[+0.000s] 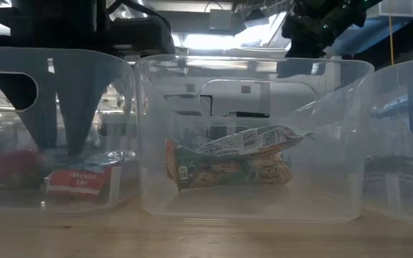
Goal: Pick and place Granola Bars by type
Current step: Put the red granola bar into the left transparent bin, then put the blue granola bar into the right transparent bin
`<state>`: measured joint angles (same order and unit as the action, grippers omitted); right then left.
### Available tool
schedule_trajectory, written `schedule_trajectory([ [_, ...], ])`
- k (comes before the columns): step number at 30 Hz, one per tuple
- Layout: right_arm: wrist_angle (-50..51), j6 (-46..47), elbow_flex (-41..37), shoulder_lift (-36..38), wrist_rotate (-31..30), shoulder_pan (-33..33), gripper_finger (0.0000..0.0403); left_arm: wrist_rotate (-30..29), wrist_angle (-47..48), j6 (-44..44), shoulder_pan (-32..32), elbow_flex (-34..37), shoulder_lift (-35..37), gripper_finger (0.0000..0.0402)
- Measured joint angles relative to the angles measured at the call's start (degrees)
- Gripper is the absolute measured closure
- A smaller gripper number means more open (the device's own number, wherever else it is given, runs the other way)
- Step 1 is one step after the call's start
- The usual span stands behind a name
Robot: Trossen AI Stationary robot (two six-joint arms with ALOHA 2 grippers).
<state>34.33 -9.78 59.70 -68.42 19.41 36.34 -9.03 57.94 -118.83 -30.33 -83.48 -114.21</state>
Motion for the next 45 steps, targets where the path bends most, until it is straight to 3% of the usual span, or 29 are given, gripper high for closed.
schedule_trajectory([
  [8, -1.3, -10.3, 0.0, -1.5, 0.9, 0.0, 0.0221, 0.6, -0.3, 0.9, 0.1, 0.0, 0.0, 0.0310],
  [13, -2.5, -14.9, 0.0, -7.2, 9.1, 0.3, 0.0221, 0.1, -0.3, 0.9, 0.2, 0.0, 0.0, 0.0307],
  [18, -2.2, -16.5, 0.3, -14.2, 5.4, 0.3, 0.0221, -2.9, -0.9, 0.8, 0.2, 0.0, 1.2, 0.0310],
  [22, -3.5, -21.2, 0.5, -18.4, 7.4, 0.3, 0.0221, -4.0, -0.8, 1.0, 0.2, 0.0, 3.2, 0.0309],
  [29, -9.3, -22.8, 0.5, -21.4, 3.1, 0.2, 0.0221, -10.0, 0.0, 4.6, 0.3, 0.0, 9.9, 0.0308],
  [34, -11.6, -22.0, 0.5, -21.4, 3.6, 0.1, 0.0221, -21.2, 2.6, 11.2, 2.7, 0.0, 16.1, 0.0311],
  [39, -13.1, -20.2, 0.6, -21.4, 4.7, -0.4, 0.0221, -29.9, 5.3, 24.4, 8.0, 0.0, 22.0, 0.0311],
  [45, -14.5, -18.9, 0.6, -21.4, 1.2, -1.0, 0.0221, -33.8, 5.7, 44.6, 15.9, 0.0, 28.8, 0.0307],
])
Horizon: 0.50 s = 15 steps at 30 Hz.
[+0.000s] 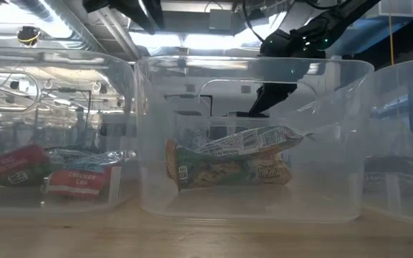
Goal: Pick and place Granola Bars by type
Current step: Put the blue granola bar into the right transparent bin
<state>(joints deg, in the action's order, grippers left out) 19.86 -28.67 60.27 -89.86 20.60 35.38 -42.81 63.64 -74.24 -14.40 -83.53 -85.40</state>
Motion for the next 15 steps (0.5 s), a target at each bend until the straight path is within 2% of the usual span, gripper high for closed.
schedule_trajectory([
  [5, -1.1, 6.9, 1.3, 0.0, -2.0, 0.0, 0.0221, 0.0, 0.0, 15.9, 8.0, 0.0, 4.5, 0.0309],
  [11, 10.3, 5.3, 12.8, -4.2, -1.2, 0.0, 0.0221, 2.8, 0.0, 31.4, 17.7, 0.0, 7.4, 0.0310],
  [15, 17.9, -0.8, 20.3, -10.7, -1.1, 0.0, 0.0221, 8.4, -2.9, 40.4, 23.6, 1.8, 7.8, 0.0311],
])
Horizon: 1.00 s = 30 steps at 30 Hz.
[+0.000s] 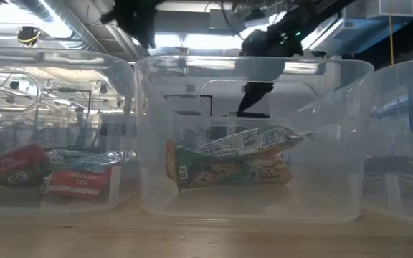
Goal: Pick and place Granola Bars by type
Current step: Put the blue granola bar into the right transparent bin
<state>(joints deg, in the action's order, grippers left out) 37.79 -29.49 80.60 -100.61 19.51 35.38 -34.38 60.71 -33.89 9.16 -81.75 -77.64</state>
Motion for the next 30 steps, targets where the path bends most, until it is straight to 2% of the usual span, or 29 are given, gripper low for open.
schedule_trajectory([
  [6, 10.3, -6.8, 6.8, -8.6, -3.2, 0.0, 0.0221, 14.3, -11.6, 11.5, 7.7, 7.6, 0.1, 0.0311],
  [13, 10.9, -7.0, 7.4, -12.6, -5.5, -1.9, 0.0221, 31.4, -29.9, 20.2, 14.6, 18.2, 0.1, 0.0311],
  [17, 8.9, -7.0, 7.4, -13.6, -8.9, -3.7, 0.0221, 39.4, -40.9, 22.2, 17.3, 24.0, 0.1, 0.0311],
  [21, 7.4, -7.0, 7.4, -13.8, -9.4, -4.8, 0.0221, 42.5, -49.8, 22.3, 19.2, 29.4, 0.1, 0.0308],
  [25, 5.6, -7.1, 7.4, -13.8, -9.6, -5.3, 0.0221, 42.3, -56.7, 22.6, 20.2, 33.8, 0.1, 0.0307],
  [30, 3.0, -7.0, 5.7, -13.8, -9.5, -5.4, 0.0221, 42.2, -59.9, 22.7, 20.3, 36.8, 0.1, 0.0309],
])
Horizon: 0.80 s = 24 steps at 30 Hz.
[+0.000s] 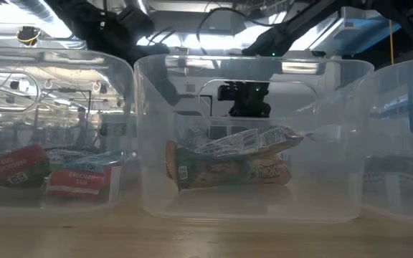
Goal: Pick and place Granola Bars by type
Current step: Put the blue granola bar into the right transparent bin
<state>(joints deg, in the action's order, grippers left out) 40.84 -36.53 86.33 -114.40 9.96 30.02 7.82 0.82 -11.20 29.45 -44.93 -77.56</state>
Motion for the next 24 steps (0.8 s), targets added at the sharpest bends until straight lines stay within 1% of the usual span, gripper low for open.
schedule_trajectory([
  [5, 0.2, -1.4, -1.7, 0.0, -0.2, 0.0, 0.0221, 0.0, -0.4, 0.0, 0.0, 1.3, 0.0, 0.0307],
  [10, -2.6, -1.5, -3.6, 0.0, -0.5, -0.1, 0.0221, 0.0, -1.1, 0.0, 0.0, 1.4, 0.0, 0.0310],
  [17, -4.1, -2.0, -3.9, -0.1, -0.5, -0.1, 0.0221, 0.0, -1.1, 0.0, 0.0, 1.4, 0.0, 0.0307],
  [24, -3.7, -2.5, -3.9, -3.1, -0.9, 0.0, 0.0221, 0.0, -1.1, 0.0, 0.0, 1.4, 0.0, 0.0310],
])
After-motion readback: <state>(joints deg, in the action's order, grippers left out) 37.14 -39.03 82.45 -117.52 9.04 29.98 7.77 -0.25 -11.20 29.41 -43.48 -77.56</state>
